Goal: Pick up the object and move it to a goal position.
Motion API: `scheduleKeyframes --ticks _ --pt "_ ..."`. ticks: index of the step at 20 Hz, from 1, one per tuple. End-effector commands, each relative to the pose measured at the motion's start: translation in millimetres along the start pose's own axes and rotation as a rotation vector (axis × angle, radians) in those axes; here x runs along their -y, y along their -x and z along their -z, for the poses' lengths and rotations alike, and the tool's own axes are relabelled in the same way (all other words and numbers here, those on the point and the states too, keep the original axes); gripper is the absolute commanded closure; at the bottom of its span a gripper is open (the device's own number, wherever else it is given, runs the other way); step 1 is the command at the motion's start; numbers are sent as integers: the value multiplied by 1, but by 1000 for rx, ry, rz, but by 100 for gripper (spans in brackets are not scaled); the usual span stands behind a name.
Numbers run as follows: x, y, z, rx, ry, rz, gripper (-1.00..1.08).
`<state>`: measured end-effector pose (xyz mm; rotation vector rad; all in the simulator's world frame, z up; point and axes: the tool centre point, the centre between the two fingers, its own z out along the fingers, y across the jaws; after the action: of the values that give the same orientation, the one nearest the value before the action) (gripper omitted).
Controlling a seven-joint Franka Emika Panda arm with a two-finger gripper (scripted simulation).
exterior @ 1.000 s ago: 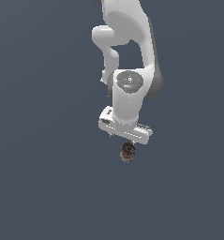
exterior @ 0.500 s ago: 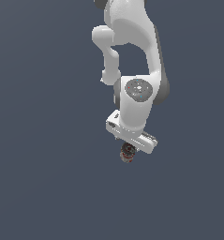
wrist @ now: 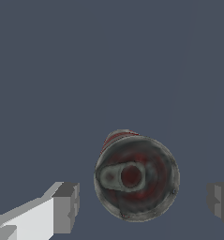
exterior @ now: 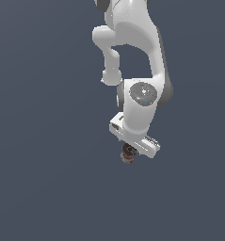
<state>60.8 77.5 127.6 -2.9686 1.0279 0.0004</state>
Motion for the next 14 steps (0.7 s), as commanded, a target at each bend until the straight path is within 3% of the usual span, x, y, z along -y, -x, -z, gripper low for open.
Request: scheduleKeyframes --ticks 1,14 --pt "0 0 0 0 0 0 -92" --pt "-1 1 -49 0 0 -5 -92"
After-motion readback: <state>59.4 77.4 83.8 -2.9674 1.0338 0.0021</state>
